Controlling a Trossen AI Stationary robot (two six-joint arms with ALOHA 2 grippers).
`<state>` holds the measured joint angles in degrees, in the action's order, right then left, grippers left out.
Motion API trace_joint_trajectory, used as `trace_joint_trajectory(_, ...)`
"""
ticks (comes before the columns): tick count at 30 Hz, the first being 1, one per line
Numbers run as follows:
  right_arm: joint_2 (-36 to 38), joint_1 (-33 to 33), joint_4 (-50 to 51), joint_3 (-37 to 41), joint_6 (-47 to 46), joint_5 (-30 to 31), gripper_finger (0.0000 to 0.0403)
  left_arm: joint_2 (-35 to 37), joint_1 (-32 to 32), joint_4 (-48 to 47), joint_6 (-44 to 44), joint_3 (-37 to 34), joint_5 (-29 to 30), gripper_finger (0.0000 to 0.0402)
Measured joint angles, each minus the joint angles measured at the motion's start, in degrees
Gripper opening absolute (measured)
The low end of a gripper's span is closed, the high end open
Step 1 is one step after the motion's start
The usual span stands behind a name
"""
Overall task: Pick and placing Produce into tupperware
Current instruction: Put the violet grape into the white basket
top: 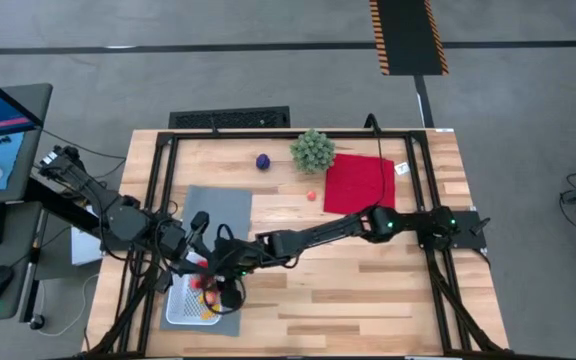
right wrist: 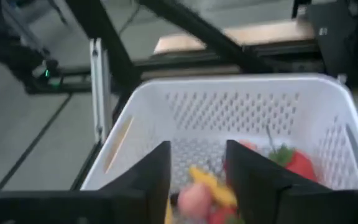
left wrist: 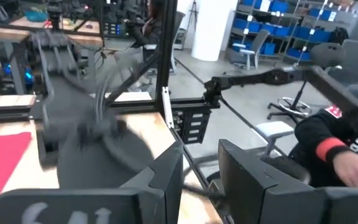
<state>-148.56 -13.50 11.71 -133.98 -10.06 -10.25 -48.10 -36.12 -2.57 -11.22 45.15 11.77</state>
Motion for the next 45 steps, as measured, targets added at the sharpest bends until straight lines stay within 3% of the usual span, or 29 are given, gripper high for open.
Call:
trace_joint_trajectory(5, 5.8, -0.83, 15.54, 0.03, 3.55, 1.59, 0.0219, 0.04, -0.02, -0.51, 0.1, -0.02, 2.05, 0.0092)
trace_joint_trajectory(11, 14.07, -3.47, 34.14, -0.16, 3.54, 8.71, 0.0206, 0.12, 0.0, -2.11, -1.5, -0.02, 6.14, 0.0092)
trace_joint_trajectory(16, 21.75, -6.84, 53.97, -0.03, -2.32, 19.93, 0.0178, 0.1, -0.02, -7.08, -4.4, -0.02, 12.11, 0.0092)
trace_joint_trajectory(20, 27.73, -13.06, 64.02, -0.12, -9.81, 31.92, 0.016, -0.25, 0.65, -12.18, -9.08, -0.02, 23.29, 0.0092)
trace_joint_trajectory(23, 30.03, -18.85, 71.96, -0.08, -18.55, 40.89, 0.0152, -1.13, 3.77, -14.21, -12.13, -0.16, 27.53, 0.0092)
trace_joint_trajectory(25, 30.7, -23.9, 78.69, 0.46, -27.87, 48.84, 0.0149, -3.0, 8.34, -13.72, -13.3, -0.37, 26.0, 0.0092)
trace_joint_trajectory(28, 31.03, -32.34, 78.07, 2.7, -35.75, 60.9, 0.0149, -8.2, 16.57, -13.18, -13.38, -0.48, 17.66, 0.0092)
trace_joint_trajectory(30, 31.13, -37.56, 78.28, 4.75, -40.86, 66.0, 0.0153, -11.54, 21.32, -12.72, -13.43, -0.59, 15.94, 0.0092)
trace_joint_trajectory(35, 30.66, -44.15, 78.44, 10.55, -49.35, 72.13, 0.0174, -18.89, 31.86, -9.98, -14.1, -0.51, 10.25, 0.0092)
trace_joint_trajectory(37, 30.26, -45.87, 78.24, 13.33, -52.53, 72.69, 0.018, -20.91, 35.17, -9.73, -14.1, 0.02, 6.78, 0.0092)
trace_joint_trajectory(39, 30.26, -47.75, 78.28, 17.35, -55.96, 72.73, 0.0182, -22.86, 38.11, -9.08, -14.04, 0.97, 7.01, 0.0092)
trace_joint_trajectory(41, 30.24, -48.38, 78.34, 21.11, -59.24, 73.29, 0.0182, -24.67, 41.81, -11.66, -15.5, 1.71, 9.97, 0.0092)
trace_joint_trajectory(45, 30.17, -48.96, 78.36, 28.91, -66.9, 72.98, 0.018, -29.55, 49.65, -19.31, -18.09, 5.66, 6.31, 0.0107)
